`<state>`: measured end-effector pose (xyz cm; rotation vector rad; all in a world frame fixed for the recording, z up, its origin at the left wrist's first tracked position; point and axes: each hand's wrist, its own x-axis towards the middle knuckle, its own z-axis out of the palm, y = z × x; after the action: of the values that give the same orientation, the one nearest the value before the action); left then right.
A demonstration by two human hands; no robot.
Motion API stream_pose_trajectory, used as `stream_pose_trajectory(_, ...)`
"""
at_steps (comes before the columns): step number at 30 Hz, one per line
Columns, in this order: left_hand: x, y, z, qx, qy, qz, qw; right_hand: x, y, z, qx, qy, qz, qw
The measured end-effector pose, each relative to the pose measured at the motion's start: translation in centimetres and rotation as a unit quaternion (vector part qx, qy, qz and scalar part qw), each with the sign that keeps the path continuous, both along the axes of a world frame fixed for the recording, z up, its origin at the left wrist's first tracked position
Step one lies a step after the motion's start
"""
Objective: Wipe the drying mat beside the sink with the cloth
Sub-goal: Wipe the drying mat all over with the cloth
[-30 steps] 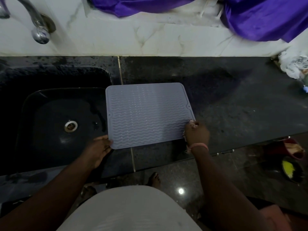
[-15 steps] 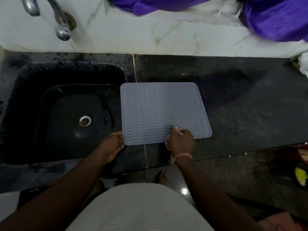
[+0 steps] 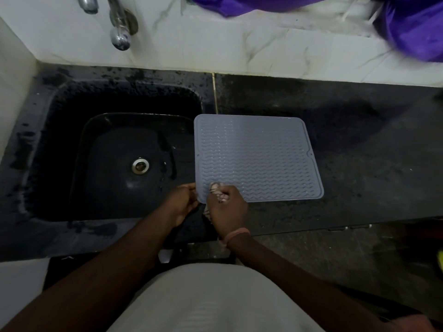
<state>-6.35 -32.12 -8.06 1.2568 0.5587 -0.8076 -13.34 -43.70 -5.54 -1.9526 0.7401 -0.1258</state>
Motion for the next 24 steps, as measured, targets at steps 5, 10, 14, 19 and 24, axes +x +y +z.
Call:
stream_pose_trajectory(5,0.1,0.3,0.4,-0.015,0.018,0.008,1.000,1.1,1.7,-0.5,0.051,0.005,0.038,0.998)
stream_pose_trajectory(10,0.1,0.4,-0.1,-0.029,0.024,0.009,0.999,2.4,0.4,-0.4,0.233,0.050,0.015,0.971)
stream_pose_trajectory(14,0.1,0.4,-1.0,-0.043,0.029,0.032,0.998,2.5,-4.0,0.5,0.408,0.009,-0.090,0.908)
stream_pose_trajectory(19,0.2,0.5,-1.9,-0.048,0.015,0.024,0.998,0.4,-12.6,1.0,0.253,-0.051,-0.205,0.944)
stream_pose_trajectory(24,0.4,0.6,-2.1,-0.052,0.013,0.021,0.998,-1.9,-21.2,1.8,0.049,-0.077,-0.337,0.937)
